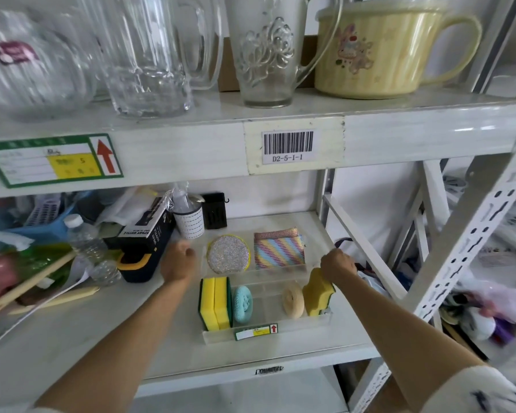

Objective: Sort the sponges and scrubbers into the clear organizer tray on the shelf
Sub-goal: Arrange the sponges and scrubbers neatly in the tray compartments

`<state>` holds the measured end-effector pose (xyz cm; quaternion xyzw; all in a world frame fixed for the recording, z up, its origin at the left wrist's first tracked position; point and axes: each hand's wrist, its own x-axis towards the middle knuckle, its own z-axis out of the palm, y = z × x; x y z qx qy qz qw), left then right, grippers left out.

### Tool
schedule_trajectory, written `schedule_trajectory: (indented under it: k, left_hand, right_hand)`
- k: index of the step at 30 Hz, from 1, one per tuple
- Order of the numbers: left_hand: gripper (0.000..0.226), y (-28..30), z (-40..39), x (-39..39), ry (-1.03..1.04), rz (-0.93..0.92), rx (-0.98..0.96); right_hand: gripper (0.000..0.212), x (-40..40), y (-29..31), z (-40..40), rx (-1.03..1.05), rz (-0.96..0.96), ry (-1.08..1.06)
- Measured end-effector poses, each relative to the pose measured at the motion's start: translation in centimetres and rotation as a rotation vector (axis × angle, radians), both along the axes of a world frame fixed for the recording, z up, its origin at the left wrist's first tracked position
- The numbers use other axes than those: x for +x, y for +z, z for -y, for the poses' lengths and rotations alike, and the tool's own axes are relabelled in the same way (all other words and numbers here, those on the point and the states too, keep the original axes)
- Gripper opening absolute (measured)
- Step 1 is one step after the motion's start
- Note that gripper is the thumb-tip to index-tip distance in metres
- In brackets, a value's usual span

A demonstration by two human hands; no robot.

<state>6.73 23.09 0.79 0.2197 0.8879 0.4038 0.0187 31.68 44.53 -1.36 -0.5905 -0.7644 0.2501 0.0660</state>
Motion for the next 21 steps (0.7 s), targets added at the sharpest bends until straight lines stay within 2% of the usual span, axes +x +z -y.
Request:
schedule_trajectory:
  k: [3,6,8,11,15,21]
  left_hand:
    - [0.029,-3.1,2.5,-0.6,0.032,0.252,-0.061]
    - [0.027,-5.4,3.7,0.6,-0.024,0.542,0.084]
    - [0.033,-5.9,4.0,1.7,-0.073,0.645,0.108]
    - [0.042,-5.9,4.0,2.6,-0.099,0.670,0.130]
    - [0.039,-5.7,3.9,2.9,-0.088,0.628,0.112]
    - [0.042,-5.3,4.0,3.0,-0.073,0.576,0.081]
  right_hand:
    - [0.034,0.7,-0.9,0.2,-0.036,0.055,0.106]
    - [0.039,0.8,-1.5,0.5,-0.095,-0.022,0.102]
    - [0.039,0.5,-1.6,0.6,-0.109,-0.048,0.083]
    - [0.039,0.4,-1.4,1.1,-0.102,-0.057,0.069]
    - [0.038,0.3,-1.2,1.6,-0.075,-0.043,0.058]
    - [0.031,0.3,0.0,2.3,-0.066,0.094,0.119]
